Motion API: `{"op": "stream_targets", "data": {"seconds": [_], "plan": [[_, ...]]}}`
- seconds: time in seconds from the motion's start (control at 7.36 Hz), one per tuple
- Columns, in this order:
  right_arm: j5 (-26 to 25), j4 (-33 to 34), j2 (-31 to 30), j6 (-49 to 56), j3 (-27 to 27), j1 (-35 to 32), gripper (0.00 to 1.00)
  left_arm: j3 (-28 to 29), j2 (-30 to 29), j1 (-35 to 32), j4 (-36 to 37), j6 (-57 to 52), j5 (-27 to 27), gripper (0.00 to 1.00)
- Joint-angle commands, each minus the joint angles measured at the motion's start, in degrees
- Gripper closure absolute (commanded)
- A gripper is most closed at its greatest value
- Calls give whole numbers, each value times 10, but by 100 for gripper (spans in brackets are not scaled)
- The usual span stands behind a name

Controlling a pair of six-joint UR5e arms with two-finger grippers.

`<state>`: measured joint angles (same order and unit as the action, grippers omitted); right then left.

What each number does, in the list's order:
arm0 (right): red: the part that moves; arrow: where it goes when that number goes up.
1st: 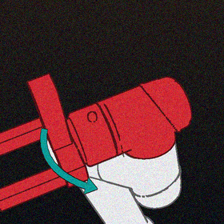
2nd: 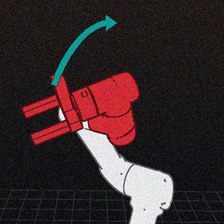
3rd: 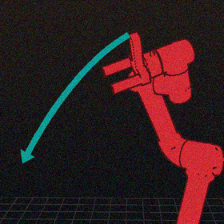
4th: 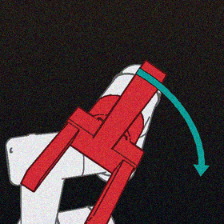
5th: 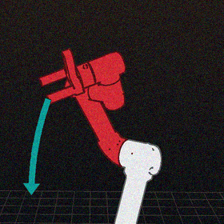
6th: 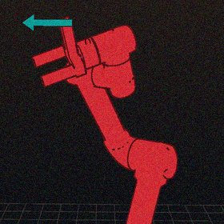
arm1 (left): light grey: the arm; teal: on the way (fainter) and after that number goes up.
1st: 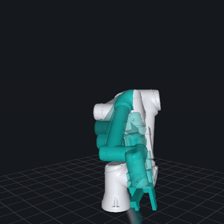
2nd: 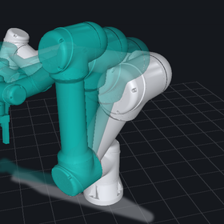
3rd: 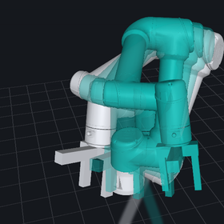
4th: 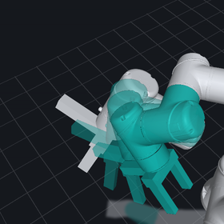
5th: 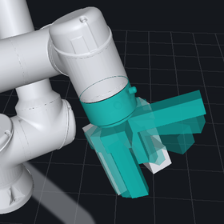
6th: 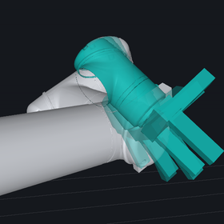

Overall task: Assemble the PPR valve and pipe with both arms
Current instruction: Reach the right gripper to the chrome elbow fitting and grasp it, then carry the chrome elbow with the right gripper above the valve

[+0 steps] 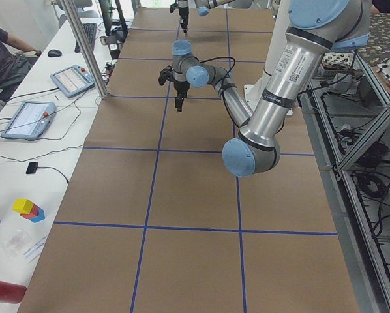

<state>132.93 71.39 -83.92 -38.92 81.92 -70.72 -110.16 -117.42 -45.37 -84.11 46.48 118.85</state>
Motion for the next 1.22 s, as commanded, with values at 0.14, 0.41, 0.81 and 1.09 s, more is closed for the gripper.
{"op": "stream_targets", "data": {"seconds": [0.14, 0.41, 0.81, 1.09], "plan": [[3, 158, 110, -80, 84, 21, 100, -2, 6, -20, 0, -3, 2, 0], [0, 168, 174, -189, 117, 83, 100, -6, 25, -37, 1, -55, 7, 0], [-47, 172, 268, -377, 147, 184, 100, -8, 65, -77, 4, -121, 29, 0], [-85, 200, 327, -484, 161, 249, 100, -7, 86, -104, 4, -170, 44, 0]]}}
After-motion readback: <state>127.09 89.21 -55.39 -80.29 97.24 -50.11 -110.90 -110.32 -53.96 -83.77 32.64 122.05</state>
